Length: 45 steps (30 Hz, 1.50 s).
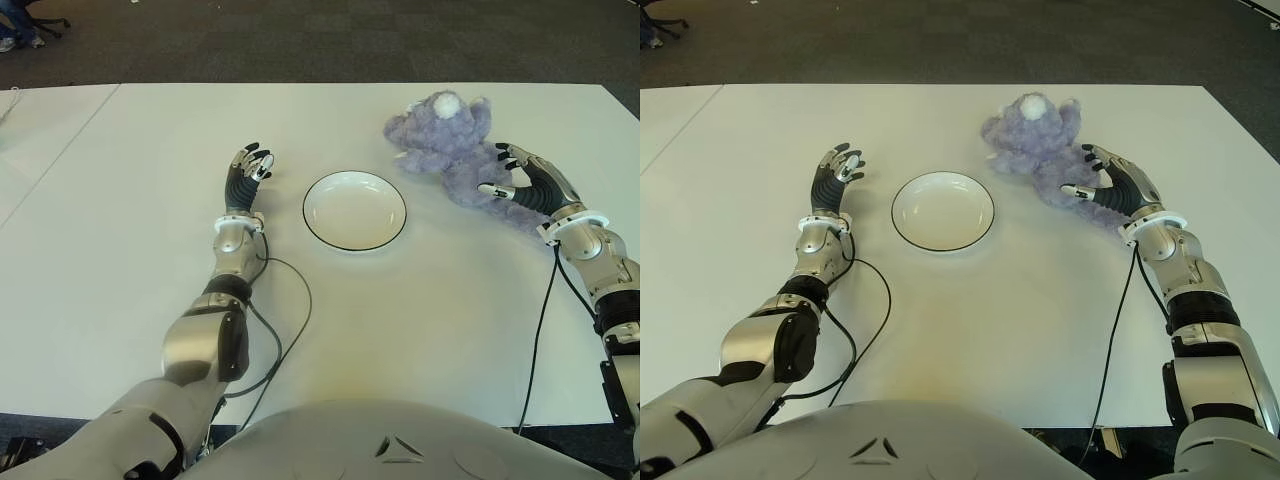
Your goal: Put the doll into the plate.
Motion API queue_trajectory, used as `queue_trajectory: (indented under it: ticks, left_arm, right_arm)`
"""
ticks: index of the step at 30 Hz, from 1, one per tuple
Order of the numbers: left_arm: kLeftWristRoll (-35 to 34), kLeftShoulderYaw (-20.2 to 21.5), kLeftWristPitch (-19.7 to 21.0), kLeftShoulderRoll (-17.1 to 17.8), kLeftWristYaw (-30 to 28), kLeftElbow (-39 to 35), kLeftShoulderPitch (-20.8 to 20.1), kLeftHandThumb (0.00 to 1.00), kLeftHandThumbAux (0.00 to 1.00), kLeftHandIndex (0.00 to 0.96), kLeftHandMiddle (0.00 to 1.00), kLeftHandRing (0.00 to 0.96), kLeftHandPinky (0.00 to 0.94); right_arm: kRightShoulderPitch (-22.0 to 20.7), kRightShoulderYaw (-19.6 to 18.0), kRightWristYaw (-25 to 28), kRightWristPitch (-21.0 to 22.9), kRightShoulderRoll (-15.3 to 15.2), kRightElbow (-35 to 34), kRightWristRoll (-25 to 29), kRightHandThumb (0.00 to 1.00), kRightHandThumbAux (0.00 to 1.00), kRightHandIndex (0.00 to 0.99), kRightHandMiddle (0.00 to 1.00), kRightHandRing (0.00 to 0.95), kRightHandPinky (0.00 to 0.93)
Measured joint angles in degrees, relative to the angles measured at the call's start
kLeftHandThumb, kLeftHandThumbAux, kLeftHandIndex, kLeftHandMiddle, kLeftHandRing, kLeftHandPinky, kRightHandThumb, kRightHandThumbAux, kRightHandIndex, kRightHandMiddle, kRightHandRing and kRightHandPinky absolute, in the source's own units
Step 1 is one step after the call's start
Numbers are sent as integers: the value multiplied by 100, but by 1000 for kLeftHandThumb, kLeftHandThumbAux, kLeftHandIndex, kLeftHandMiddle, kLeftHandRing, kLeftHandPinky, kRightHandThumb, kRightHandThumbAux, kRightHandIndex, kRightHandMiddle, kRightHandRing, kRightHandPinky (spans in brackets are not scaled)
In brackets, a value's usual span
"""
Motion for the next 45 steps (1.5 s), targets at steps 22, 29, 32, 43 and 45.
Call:
queue_trajectory:
  ticks: [22,29,32,43,45]
  left_arm:
    - [0,0,0,1,0,1,0,0,548,195,278,300,306]
    - [0,0,0,1,0,1,0,0,535,200,280,299,295]
    - [0,1,0,1,0,1,0,0,536,194,277,298,305]
    - [0,-1,2,1,0,1,0,0,544,180,273,296,295]
    - [0,0,2,1,0,1,0,0,545,178,272,294,281]
  right_arm:
    - [80,66,37,395,3,-227,-69,125,307,0,0,0,0]
    - [81,140,-68,486,6,-205,-210,163,323,0,0,0,0]
    - [101,180,-106,514,13,-172,-281,189,334,0,0,0,0]
    - [164,311,-296,637,89,13,-508,233,356,0,0,0,0]
    - [164,343,-337,669,95,55,-552,228,347,0,0,0,0]
